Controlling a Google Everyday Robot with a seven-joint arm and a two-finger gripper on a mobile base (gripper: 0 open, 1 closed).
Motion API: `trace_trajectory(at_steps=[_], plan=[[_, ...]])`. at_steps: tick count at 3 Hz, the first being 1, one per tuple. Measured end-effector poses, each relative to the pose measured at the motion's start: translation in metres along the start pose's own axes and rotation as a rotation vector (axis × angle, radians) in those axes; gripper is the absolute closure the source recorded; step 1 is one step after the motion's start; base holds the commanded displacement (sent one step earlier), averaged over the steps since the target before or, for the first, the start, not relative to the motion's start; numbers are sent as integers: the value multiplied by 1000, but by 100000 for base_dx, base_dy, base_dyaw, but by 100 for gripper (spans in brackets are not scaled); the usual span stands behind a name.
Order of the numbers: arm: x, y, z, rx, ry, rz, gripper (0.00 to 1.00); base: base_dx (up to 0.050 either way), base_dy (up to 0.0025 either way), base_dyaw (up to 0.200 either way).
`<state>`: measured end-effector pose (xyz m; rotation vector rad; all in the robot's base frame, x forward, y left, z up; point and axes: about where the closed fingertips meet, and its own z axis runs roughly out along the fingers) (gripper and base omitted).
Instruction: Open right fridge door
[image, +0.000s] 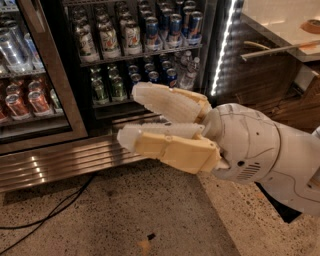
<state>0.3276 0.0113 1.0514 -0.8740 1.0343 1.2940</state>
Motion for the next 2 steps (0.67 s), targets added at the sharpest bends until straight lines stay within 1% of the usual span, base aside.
trace_trajectory(at_steps=[1,2], plan=[[0,0,0,0,0,0,0,0,0,0],[0,0,0,0,0,0,0,0,0,0]])
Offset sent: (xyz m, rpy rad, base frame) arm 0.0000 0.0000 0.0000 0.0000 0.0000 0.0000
